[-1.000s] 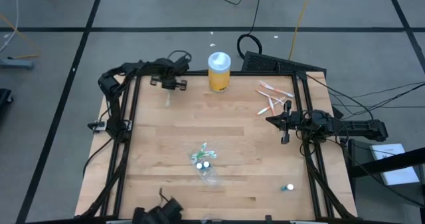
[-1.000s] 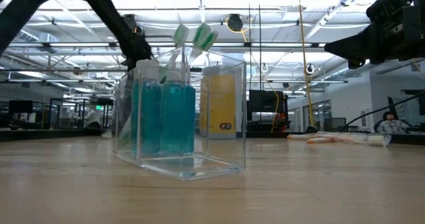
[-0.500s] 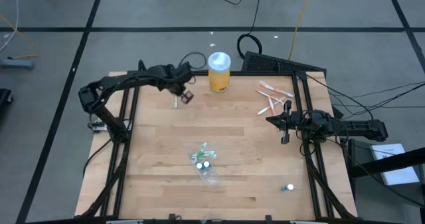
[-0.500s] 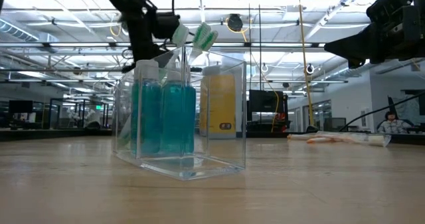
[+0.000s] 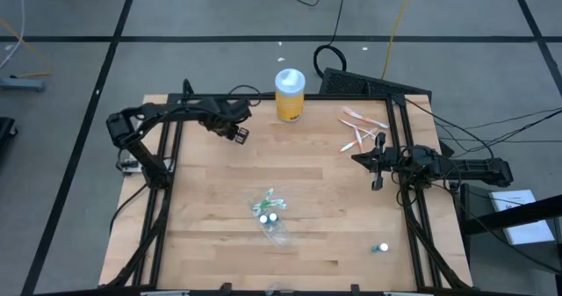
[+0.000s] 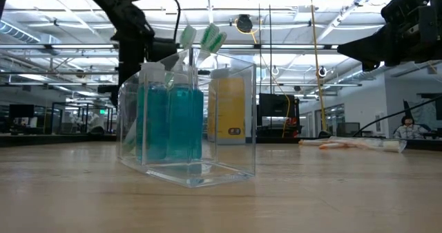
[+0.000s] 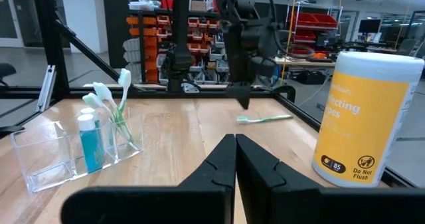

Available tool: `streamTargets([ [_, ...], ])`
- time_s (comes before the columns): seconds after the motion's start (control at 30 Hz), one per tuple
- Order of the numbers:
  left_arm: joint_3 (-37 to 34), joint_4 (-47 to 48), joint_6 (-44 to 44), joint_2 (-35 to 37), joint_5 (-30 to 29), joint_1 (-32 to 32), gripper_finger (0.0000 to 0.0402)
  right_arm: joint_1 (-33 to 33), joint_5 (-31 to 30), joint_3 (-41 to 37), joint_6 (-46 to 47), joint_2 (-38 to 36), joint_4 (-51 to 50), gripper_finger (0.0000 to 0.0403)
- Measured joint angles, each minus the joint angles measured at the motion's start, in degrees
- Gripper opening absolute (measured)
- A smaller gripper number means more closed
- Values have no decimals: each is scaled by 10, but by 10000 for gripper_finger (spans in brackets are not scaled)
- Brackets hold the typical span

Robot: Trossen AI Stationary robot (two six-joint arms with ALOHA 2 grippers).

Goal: Pick & Place toothbrushing station
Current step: Put the green toothbrush into the transparent organizer

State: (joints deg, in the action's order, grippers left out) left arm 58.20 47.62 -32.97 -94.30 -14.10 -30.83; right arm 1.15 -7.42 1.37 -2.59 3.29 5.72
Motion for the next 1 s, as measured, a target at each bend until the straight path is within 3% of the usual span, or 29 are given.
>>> streamTargets([
  [0.13,-30,1,-24,0,59,-18,213,0,0,0,0,0,0,4],
  [0.3,-59,-22,-59,0,16,-23,260,0,0,0,0,0,0,4],
  [0.77,-78,-208,-41,-4,25,-23,266,0,0,0,0,0,0,4],
  [1.0,-74,-394,93,-50,72,-23,266,0,0,0,0,0,0,4],
])
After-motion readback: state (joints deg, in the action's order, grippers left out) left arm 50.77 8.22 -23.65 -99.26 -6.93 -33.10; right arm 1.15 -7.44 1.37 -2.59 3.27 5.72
